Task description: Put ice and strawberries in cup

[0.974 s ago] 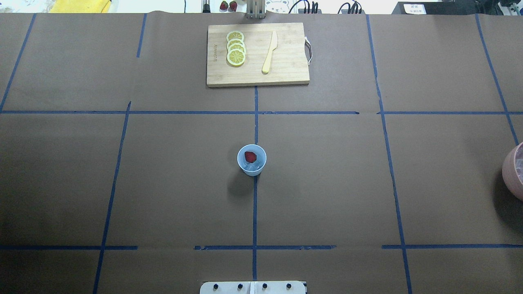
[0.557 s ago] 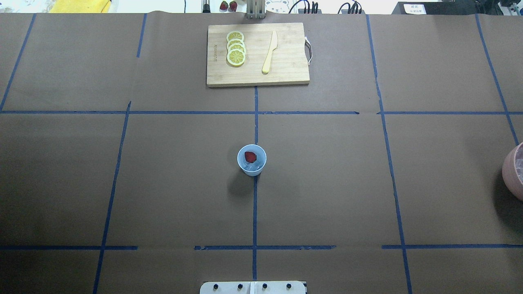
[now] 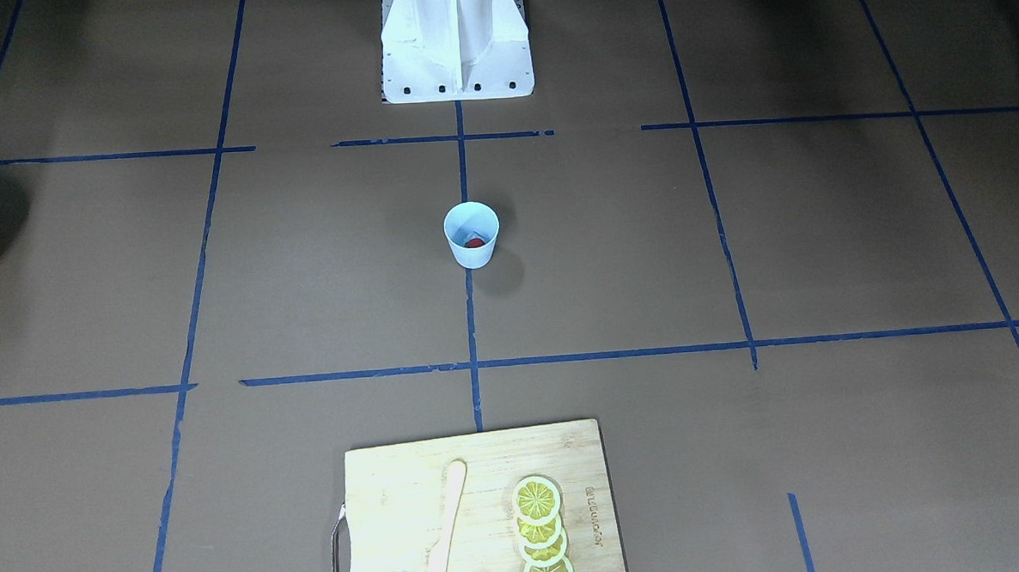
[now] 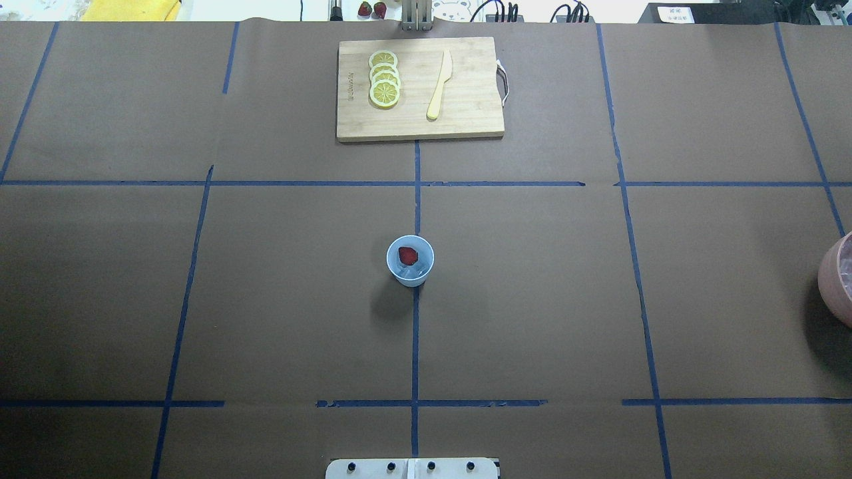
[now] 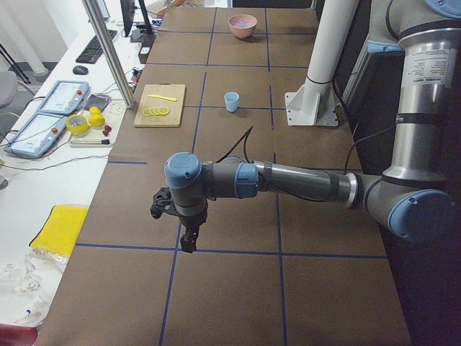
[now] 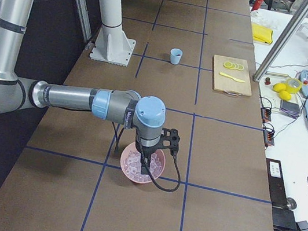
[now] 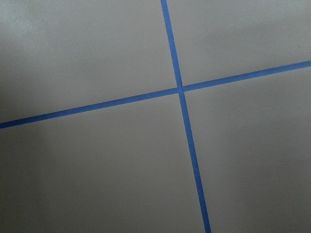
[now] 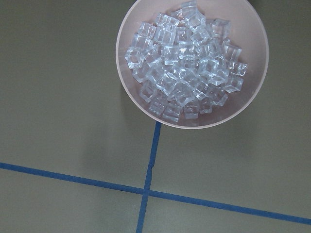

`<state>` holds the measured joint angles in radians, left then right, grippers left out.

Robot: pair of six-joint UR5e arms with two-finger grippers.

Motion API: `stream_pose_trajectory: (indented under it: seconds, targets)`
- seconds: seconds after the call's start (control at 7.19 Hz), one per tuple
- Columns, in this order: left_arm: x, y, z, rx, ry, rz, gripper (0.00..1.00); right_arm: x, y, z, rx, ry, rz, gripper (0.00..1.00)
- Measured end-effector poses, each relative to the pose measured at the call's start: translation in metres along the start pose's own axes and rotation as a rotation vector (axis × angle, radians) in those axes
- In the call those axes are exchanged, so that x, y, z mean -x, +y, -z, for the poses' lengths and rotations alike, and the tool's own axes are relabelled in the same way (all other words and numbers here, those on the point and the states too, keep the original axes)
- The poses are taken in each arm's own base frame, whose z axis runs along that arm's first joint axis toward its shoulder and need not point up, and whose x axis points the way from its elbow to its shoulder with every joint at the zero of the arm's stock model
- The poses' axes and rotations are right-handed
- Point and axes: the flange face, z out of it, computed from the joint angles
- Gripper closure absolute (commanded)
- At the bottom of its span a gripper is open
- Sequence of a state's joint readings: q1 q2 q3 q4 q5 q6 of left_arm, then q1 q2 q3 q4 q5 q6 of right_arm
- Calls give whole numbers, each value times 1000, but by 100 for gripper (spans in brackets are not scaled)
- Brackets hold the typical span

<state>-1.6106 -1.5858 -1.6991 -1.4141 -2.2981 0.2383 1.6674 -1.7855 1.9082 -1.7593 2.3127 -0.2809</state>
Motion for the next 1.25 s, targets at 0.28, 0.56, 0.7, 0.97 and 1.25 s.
stream_pose_trajectory:
  seconds: [0.28,0.56,0.7,0.97,1.25]
  targets:
    - [0,0,0,0,0,-1,0,0,0,0,1,-1,-1,0]
    - [1,0,-1,1,0,0,0,-1,1,-1,3,-2,-3,0]
    - [1,0,-1,2,0,2,0,-1,1,-1,3,-3,-5,0]
    - [2,1,-2,5,1,7,0,0,1,-1,2,-4,-11,0]
    - [3,1,-4,7,3,9,0,0,1,-1,2,-5,-19,0]
